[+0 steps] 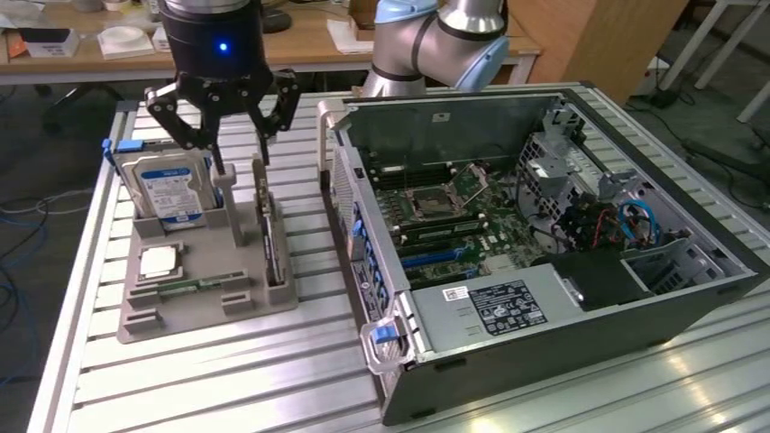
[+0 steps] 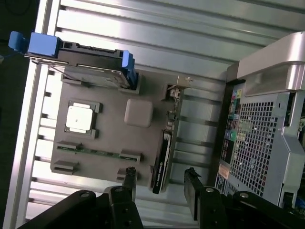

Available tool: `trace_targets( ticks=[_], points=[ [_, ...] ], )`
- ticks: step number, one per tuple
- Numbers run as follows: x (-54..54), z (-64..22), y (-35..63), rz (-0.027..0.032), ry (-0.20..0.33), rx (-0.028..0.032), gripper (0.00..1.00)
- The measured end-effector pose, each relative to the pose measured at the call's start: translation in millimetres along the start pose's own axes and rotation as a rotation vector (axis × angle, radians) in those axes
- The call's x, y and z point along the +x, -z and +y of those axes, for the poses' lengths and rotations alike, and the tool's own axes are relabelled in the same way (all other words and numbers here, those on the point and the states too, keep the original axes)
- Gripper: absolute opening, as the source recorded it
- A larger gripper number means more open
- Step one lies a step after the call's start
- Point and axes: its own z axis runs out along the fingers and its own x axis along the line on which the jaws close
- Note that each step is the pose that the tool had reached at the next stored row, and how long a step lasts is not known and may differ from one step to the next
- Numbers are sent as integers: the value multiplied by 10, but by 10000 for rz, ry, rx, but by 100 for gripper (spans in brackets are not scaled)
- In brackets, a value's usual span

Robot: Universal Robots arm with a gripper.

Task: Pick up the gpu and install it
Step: 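Pick up the gpu and move the gpu toward the slot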

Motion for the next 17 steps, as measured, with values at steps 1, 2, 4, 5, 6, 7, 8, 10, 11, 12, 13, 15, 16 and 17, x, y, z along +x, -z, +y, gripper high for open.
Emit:
trace_targets(
  ticks=[1,2,4,5,6,7,8,10,11,12,13,15,16,17],
  points=[
    [0,-2,-18,-16,-131,3,53],
    [0,-4,-35,-33,-250,8,53],
    [2,-13,-72,-96,-392,18,53],
    [3,-21,-89,-124,-433,22,53],
    [5,-29,-107,-139,-459,25,53],
    [6,-37,-124,-144,-477,25,53],
    [7,-44,-142,-146,-493,26,53],
    [10,-56,-179,-151,-532,27,53],
    [11,-62,-197,-152,-550,27,53],
    [12,-70,-215,-153,-560,28,53],
    [13,-76,-233,-155,-565,28,53],
    [15,-85,-268,-156,-575,28,53],
    [16,-88,-286,-158,-577,28,53],
    [17,-91,-305,-157,-577,28,53]
  ],
)
